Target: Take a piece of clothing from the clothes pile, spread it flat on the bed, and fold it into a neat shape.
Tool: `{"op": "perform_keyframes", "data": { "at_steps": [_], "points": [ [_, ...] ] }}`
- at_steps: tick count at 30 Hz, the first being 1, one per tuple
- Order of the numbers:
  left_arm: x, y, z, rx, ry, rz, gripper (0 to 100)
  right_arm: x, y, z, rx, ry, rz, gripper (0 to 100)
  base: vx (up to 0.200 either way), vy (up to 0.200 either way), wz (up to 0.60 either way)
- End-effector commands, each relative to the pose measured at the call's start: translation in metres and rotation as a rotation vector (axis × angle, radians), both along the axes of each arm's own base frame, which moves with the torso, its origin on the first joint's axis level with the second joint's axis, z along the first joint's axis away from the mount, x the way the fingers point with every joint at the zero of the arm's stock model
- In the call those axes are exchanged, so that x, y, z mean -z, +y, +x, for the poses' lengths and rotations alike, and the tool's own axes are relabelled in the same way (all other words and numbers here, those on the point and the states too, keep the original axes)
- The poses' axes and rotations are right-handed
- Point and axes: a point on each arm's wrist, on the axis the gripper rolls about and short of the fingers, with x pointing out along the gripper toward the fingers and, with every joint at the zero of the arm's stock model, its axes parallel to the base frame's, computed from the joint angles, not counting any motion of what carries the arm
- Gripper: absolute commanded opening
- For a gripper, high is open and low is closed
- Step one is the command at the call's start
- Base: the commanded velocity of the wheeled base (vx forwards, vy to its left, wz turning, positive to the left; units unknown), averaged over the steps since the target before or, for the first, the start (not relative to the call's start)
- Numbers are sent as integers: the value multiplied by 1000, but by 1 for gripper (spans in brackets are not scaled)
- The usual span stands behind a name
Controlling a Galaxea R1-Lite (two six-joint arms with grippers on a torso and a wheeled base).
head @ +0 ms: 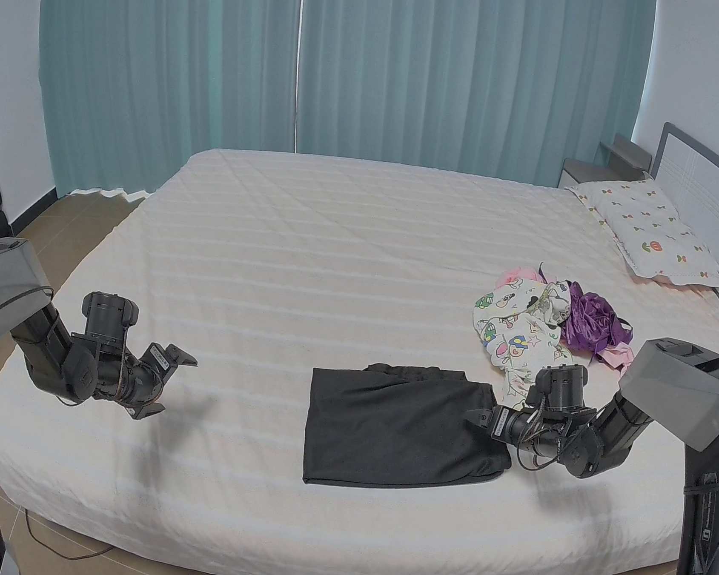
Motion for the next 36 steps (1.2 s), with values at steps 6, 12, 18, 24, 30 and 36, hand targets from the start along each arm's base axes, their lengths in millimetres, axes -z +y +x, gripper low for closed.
{"op": "perform_keyframes", "data": {
  "at_steps": [6, 12, 18, 24, 30, 36],
  "points": [
    [0, 0, 0, -2, 0, 1, 100, 21, -9, 8, -72, 32, 66, 100, 0, 0, 0],
    [0, 0, 0, -2, -2, 1, 100, 22, -1, 20, -122, 4, 97, 100, 0, 0, 0],
    [0, 0, 0, 0, 0, 0, 100, 28, 15, 24, -183, 5, 119, 100, 0, 0, 0],
    [0, 0, 0, -2, 0, 1, 100, 27, 25, 27, -203, 3, 120, 100, 0, 0, 0],
    [0, 0, 0, 0, -2, 0, 100, 27, 25, 27, -203, 8, 119, 0, 0, 0, 0],
    [1, 0, 0, 2, 1, 4, 100, 26, 24, 22, -192, 16, 116, 0, 0, 0, 0]
  ]
}}
